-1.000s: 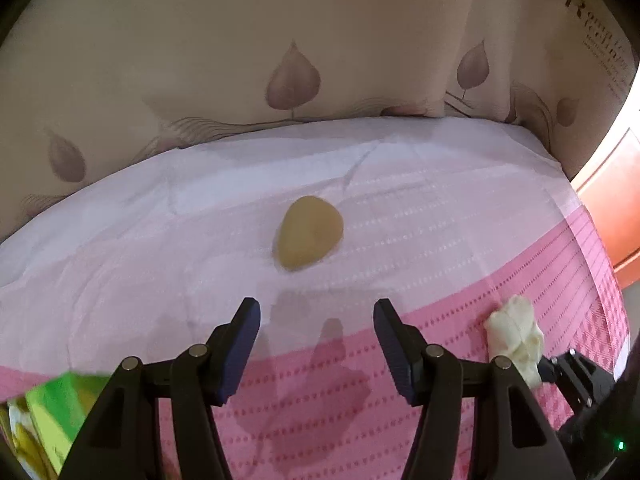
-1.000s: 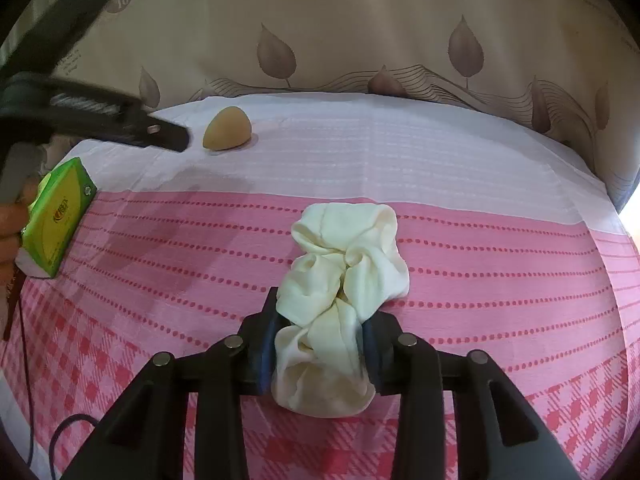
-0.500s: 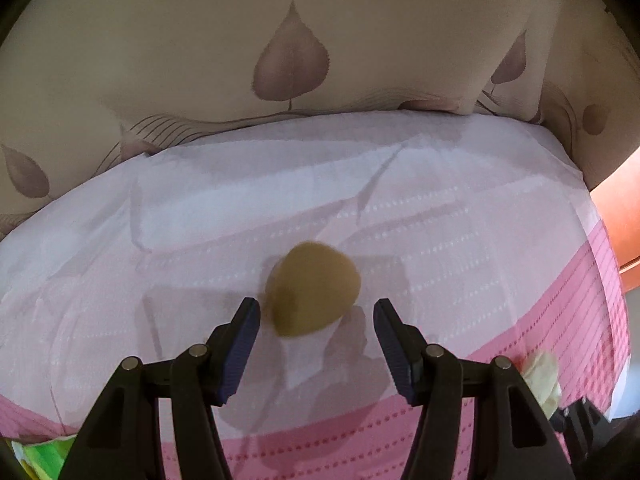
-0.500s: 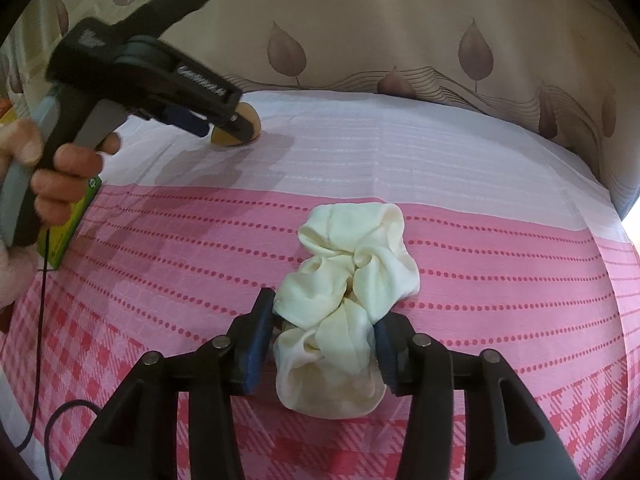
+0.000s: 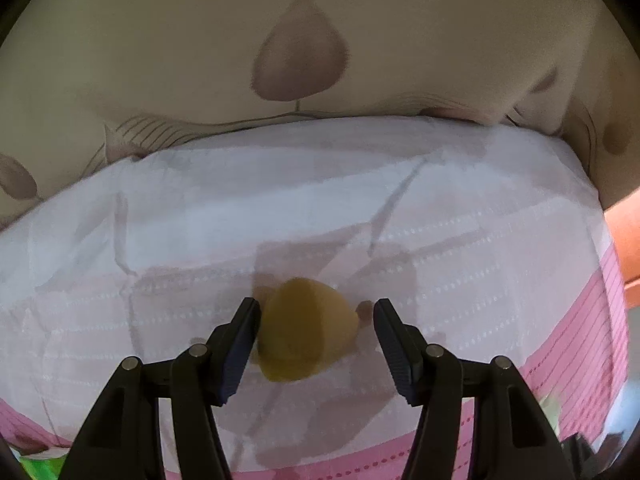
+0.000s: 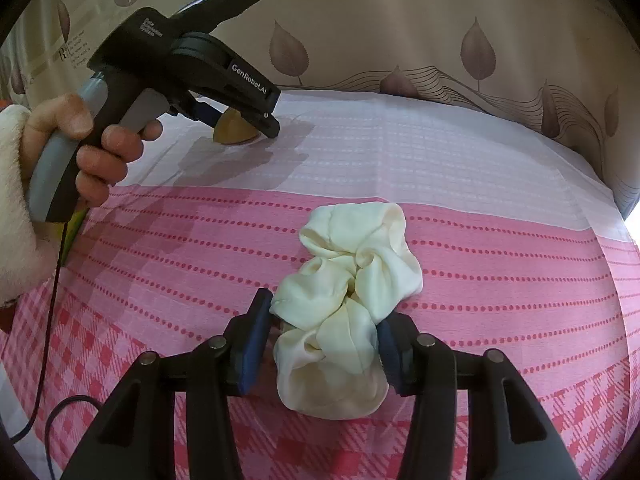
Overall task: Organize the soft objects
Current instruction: 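Grasp the brown egg-shaped sponge with the left tool, then carry the brown egg sponge with the left tool into the tin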
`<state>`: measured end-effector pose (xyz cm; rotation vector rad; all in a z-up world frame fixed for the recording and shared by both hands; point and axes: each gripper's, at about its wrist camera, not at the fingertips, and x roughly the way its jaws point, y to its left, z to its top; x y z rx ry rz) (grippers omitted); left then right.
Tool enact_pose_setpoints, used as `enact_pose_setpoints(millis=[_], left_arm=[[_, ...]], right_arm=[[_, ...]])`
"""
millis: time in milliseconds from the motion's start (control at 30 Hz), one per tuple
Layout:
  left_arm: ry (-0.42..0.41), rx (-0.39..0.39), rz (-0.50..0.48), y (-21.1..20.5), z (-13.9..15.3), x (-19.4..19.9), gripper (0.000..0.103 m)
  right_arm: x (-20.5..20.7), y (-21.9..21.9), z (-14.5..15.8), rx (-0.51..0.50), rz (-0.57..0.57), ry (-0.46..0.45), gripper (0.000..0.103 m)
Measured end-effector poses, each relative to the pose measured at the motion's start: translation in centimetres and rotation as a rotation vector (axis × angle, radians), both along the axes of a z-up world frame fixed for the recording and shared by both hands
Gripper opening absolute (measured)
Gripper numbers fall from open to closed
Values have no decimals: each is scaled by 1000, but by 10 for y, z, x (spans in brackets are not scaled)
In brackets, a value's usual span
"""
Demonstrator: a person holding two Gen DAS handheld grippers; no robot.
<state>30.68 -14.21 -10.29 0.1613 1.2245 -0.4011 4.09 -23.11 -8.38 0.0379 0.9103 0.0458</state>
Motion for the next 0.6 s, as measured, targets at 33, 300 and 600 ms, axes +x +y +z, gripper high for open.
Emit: enact_pose_setpoints(millis=[33, 300, 600], left_arm=[[5, -4, 15, 4, 0, 3, 60], [0, -39, 65, 16, 3, 5, 44], [-30, 10, 81, 16, 12, -13, 42]], right_arm=[[0, 0, 0, -1, 0, 0, 48], [1, 1, 0, 1, 2, 1, 50], [1, 1, 0, -1, 3, 2, 50]])
